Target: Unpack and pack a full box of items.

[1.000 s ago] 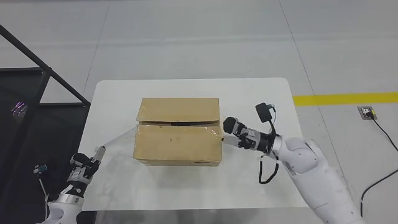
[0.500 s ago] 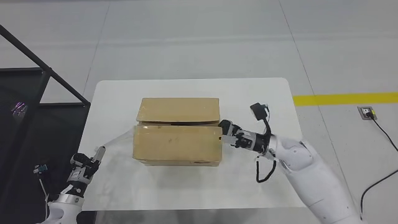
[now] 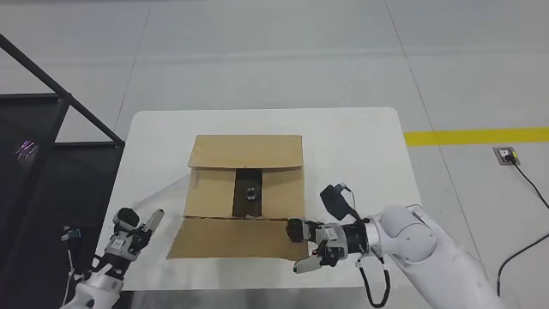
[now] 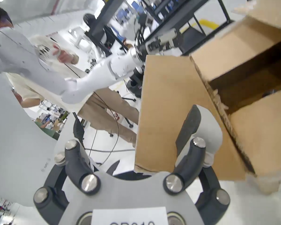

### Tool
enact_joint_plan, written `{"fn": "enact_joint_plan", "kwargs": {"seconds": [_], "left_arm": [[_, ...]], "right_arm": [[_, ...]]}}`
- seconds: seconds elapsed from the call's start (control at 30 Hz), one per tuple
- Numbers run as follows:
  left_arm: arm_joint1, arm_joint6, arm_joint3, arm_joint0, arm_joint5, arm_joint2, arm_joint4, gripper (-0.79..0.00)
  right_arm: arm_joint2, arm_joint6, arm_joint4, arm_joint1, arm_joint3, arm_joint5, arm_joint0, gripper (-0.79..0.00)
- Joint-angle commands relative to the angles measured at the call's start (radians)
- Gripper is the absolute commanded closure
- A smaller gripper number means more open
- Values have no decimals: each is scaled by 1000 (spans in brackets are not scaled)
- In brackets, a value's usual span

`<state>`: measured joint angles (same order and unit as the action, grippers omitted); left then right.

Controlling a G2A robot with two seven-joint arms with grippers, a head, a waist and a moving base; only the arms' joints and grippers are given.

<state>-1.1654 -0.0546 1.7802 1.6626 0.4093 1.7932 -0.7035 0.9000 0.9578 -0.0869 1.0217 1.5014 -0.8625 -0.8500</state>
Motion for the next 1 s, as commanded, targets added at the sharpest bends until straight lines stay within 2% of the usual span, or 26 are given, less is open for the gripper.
{"fn": "enact_joint_plan", "kwargs": {"seconds": [0.0, 0.1, 0.2, 0.33, 0.47, 0.77, 0.87, 0.97], "left_arm": [[4, -11, -1, 11, 61, -1, -45, -785], [10, -36, -10, 19, 124, -7, -129, -785], [14, -54, -28, 14, 154, -22, -199, -785], [15, -58, -53, -2, 150, -48, -267, -785], [14, -44, -64, -14, 119, -71, -307, -785], [14, -42, -66, -17, 110, -76, -308, -785], [14, -42, -66, -17, 110, -76, -308, -785], [14, -42, -66, -17, 110, -76, -308, -785]], "right_arm": [[-31, 27, 29, -17, -1, 27, 6, -785], [-68, 48, 33, -28, -9, 48, 28, -785], [-83, 25, 12, -32, -8, 25, 51, -785], [-57, -78, -112, -29, 6, -62, 55, -785], [-15, -209, -198, -23, -6, -24, 58, -785], [-15, -209, -198, -23, -6, -24, 58, -785], [-20, -203, -173, -23, 35, -36, 39, -785], [-56, -177, -240, -11, -1, 58, 69, -785]]}}
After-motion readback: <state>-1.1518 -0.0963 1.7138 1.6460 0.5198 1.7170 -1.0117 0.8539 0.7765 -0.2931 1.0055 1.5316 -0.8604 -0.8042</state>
